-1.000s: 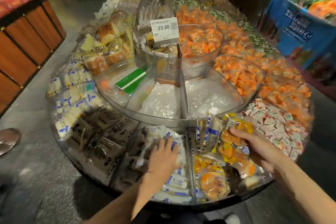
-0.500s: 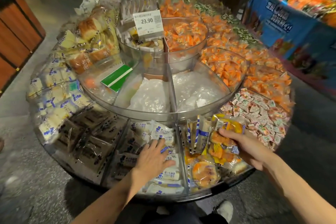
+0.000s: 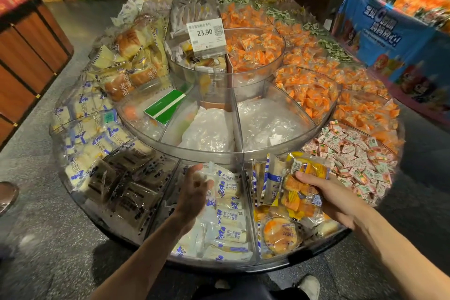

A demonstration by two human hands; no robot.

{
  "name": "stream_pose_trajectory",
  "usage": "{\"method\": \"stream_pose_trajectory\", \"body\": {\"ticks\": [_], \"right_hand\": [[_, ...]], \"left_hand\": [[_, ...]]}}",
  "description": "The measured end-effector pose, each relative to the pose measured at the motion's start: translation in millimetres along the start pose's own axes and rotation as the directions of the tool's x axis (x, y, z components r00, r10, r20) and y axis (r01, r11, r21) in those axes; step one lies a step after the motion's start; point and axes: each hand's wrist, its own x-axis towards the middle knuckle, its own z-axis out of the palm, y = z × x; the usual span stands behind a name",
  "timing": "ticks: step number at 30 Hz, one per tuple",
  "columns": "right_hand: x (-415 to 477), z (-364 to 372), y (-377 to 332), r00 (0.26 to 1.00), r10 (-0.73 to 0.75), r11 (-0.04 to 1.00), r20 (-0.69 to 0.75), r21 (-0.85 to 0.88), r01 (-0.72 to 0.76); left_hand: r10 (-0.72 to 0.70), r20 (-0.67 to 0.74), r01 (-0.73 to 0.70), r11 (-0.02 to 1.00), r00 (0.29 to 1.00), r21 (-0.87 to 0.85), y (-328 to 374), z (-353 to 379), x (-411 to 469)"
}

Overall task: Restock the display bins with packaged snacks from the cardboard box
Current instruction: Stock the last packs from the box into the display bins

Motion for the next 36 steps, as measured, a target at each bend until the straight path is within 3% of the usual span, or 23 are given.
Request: {"method": "stream_pose_trajectory", "body": {"ticks": [9, 12, 16, 19, 23, 25, 27, 28, 29, 31, 33, 36], "right_hand": [[6.7, -2.1, 5.8, 0.997, 0.07, 0.994, -0.017, 0.085, -0.069], [5.9, -5.5, 6.9, 0.993, 0.114, 0.984, 0.015, 0.133, -0.115], [2.1, -6.6, 5.5, 0.991, 0.127, 0.969, 0.033, 0.211, -0.131], [1.4, -7.3, 5.8, 0.99, 0.125, 0.966, 0.069, 0.22, -0.138], [3.1, -12.1, 10.4, 0.988, 0.136, 0.957, 0.075, 0.248, -0.151], [2.7, -12.7, 11.9, 0.988, 0.137, 0.951, 0.076, 0.267, -0.152], [2.7, -11.8, 13.2, 0.988, 0.128, 0.947, 0.089, 0.286, -0.148], [2.7, -10.4, 14.4, 0.987, 0.127, 0.946, 0.095, 0.289, -0.15], [2.9, -8.4, 15.7, 0.986, 0.132, 0.943, 0.105, 0.292, -0.158], [4.3, -4.1, 18.0, 0.98, 0.145, 0.938, 0.135, 0.297, -0.18], [6.3, -1.1, 19.3, 0.976, 0.145, 0.943, 0.165, 0.275, -0.186], [6.7, -1.3, 20.3, 0.972, 0.149, 0.949, 0.181, 0.248, -0.192]], "left_hand": [[-0.015, -0.133, 0.027, 0.995, 0.991, 0.092, -9.4, 3.6, 12.7], [-0.011, -0.026, 0.016, 0.979, 1.0, 0.201, -24.5, 6.0, 9.7], [0.117, 0.012, -0.105, 0.833, 0.993, 0.544, -54.1, 13.0, 7.8], [0.065, 0.008, -0.059, 0.83, 0.998, 0.555, -59.1, 21.6, 8.4], [0.236, 0.088, -0.232, 0.704, 0.968, 0.672, -62.9, 23.5, 11.5], [0.282, 0.082, -0.273, 0.754, 0.956, 0.597, -45.4, 30.0, 6.9], [0.079, 0.119, -0.113, 0.944, 0.99, 0.31, -7.2, 41.5, -1.6], [-0.083, 0.229, 0.053, 0.99, 0.97, 0.133, 12.4, 48.2, -6.9], [-0.207, 0.348, 0.211, 0.977, 0.914, 0.028, 22.8, 54.3, -9.0], [-0.277, 0.504, 0.326, 0.945, 0.818, -0.009, 33.6, 63.0, -13.8], [-0.264, 0.521, 0.335, 0.941, 0.811, -0.044, 34.8, 65.8, -15.0], [-0.242, 0.424, 0.301, 0.951, 0.873, -0.076, 38.3, 65.3, -16.4]]}}
